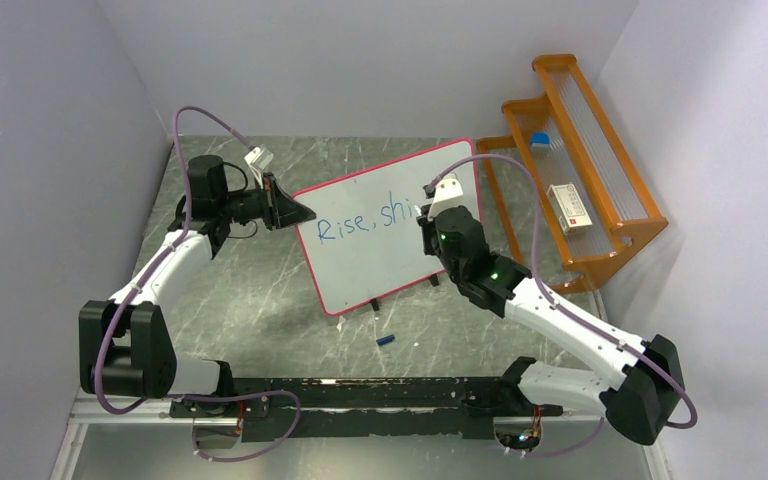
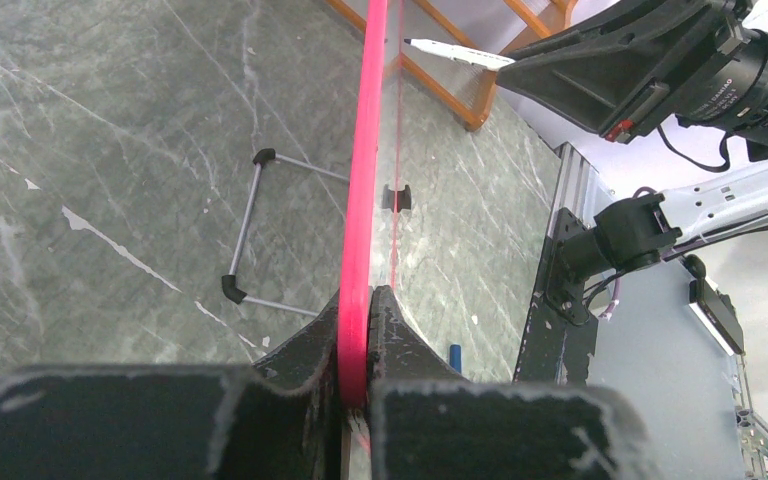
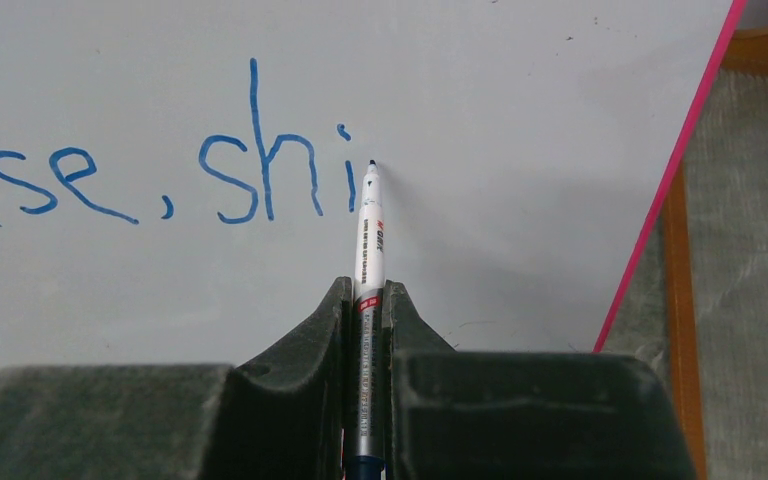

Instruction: Write a sentence on the whiteboard

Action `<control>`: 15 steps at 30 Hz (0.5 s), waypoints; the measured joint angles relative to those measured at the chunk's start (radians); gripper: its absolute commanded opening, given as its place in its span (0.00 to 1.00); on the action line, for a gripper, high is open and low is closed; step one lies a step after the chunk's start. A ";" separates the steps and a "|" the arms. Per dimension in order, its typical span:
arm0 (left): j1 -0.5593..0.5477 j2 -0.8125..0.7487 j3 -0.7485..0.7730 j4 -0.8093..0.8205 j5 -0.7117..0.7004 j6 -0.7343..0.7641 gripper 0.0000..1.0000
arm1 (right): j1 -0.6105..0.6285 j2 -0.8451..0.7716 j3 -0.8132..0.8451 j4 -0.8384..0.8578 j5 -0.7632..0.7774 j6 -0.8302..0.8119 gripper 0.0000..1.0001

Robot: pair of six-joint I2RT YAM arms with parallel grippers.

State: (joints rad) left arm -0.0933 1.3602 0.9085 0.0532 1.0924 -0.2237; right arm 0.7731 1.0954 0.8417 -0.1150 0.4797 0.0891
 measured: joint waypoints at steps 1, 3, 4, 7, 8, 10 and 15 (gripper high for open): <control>0.000 0.000 0.000 0.000 0.000 0.000 0.05 | -0.001 0.004 0.002 0.004 0.000 -0.002 0.00; 0.000 0.000 0.000 0.000 0.000 0.000 0.05 | -0.004 0.013 0.008 0.009 0.000 -0.006 0.00; 0.000 0.000 0.000 0.000 0.000 0.000 0.05 | -0.006 0.017 0.010 0.013 0.000 -0.008 0.00; 0.000 0.000 0.000 0.000 0.000 0.000 0.05 | -0.011 0.026 0.012 0.021 -0.001 -0.013 0.00; 0.000 0.000 0.000 0.000 0.000 0.000 0.05 | -0.013 0.029 0.013 0.024 -0.001 -0.015 0.00; 0.000 0.001 0.000 0.000 0.000 0.000 0.05 | -0.015 0.034 0.013 0.029 -0.001 -0.018 0.00; 0.000 0.002 0.001 -0.001 0.000 0.000 0.05 | -0.023 0.043 0.023 0.040 -0.003 -0.022 0.00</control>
State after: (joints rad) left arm -0.0933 1.3617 0.9096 0.0521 1.0920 -0.2234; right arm 0.7502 1.1381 0.8642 -0.0746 0.4763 0.0673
